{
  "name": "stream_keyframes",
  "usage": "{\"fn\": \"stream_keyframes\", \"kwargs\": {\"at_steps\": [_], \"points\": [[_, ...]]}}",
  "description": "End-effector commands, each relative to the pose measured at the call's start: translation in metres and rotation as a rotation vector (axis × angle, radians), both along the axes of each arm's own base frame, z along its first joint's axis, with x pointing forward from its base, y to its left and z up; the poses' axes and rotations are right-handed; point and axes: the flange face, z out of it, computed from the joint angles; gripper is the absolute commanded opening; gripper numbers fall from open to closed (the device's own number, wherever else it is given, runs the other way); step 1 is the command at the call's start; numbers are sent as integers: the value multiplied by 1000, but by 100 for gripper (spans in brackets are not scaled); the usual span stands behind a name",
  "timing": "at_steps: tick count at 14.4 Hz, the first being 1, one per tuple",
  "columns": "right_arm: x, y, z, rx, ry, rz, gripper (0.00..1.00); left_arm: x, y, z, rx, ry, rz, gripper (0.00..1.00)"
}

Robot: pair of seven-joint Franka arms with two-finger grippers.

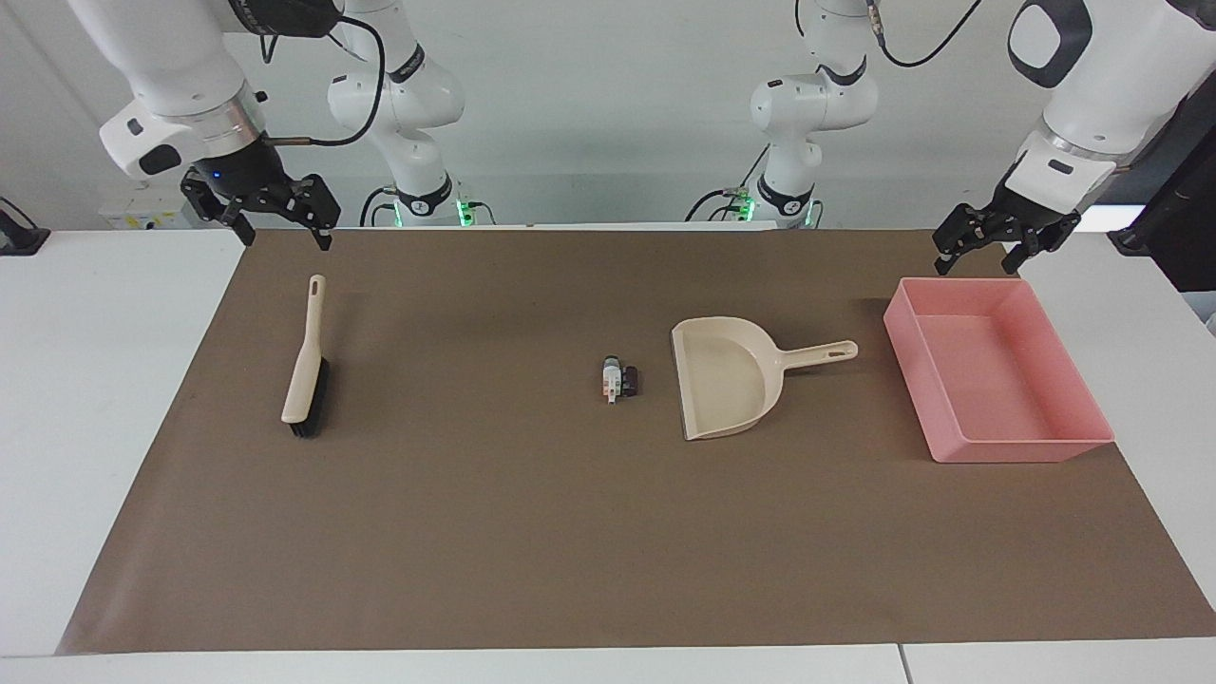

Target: Clean e-waste and dump in bin

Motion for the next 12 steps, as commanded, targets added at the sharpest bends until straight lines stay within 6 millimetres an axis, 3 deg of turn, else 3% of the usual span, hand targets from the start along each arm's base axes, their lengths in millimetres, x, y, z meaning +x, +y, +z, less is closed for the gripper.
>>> {"fn": "stream_keyframes", "kwargs": {"at_steps": [1, 7, 10, 12], "points": [[2, -2, 2, 12, -6, 17, 99, 1, 1, 0, -4, -6, -27, 99], [0, -1, -4, 11, 8, 14, 99, 0, 0, -4, -3, 5, -22, 99], [-13, -10, -26, 17, 5, 16, 99, 2, 0, -2, -3, -11, -21, 99], [-18, -32, -52, 19, -24, -26, 99, 0, -2, -3, -3, 0, -21, 99]]}}
